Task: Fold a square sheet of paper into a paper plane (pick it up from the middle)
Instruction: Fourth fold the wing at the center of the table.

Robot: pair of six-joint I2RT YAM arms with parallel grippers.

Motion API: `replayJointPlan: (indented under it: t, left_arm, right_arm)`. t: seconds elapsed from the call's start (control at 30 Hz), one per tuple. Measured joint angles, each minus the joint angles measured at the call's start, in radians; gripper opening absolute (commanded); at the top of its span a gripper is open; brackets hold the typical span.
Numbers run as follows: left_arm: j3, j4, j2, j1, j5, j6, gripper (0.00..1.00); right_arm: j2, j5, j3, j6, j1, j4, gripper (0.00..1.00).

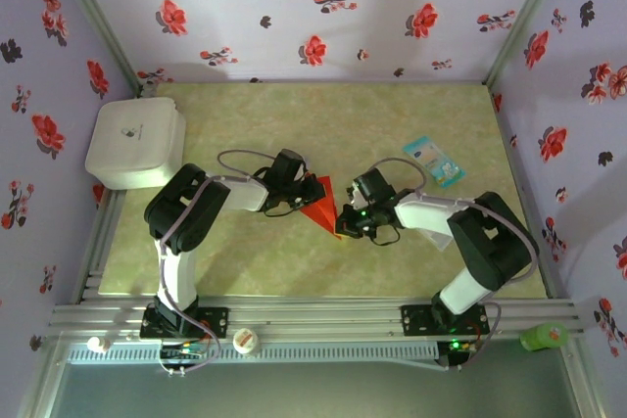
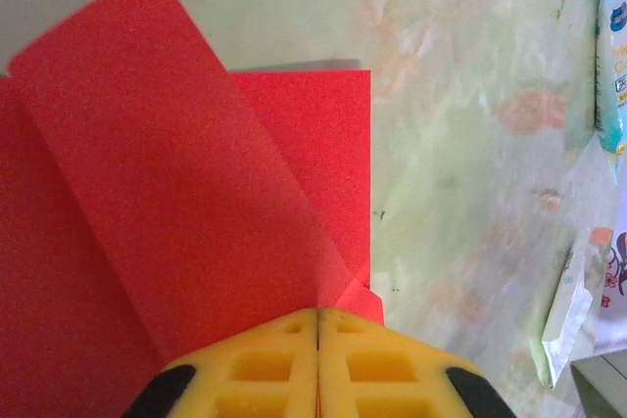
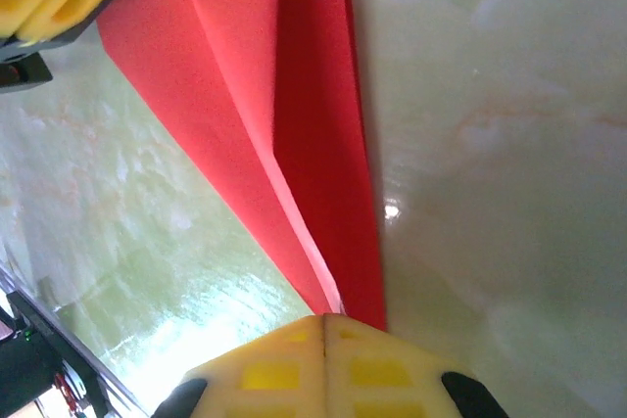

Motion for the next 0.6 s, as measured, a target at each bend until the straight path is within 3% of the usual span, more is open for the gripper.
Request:
replayJointPlan:
  t: [0.6]
  left_arm:
    - [0.0, 0.0, 0.0, 0.0, 0.0, 0.0, 0.08]
  right_arm:
    - [0.076, 0.06, 0.102, -0.058, 0.05, -0.085, 0.03]
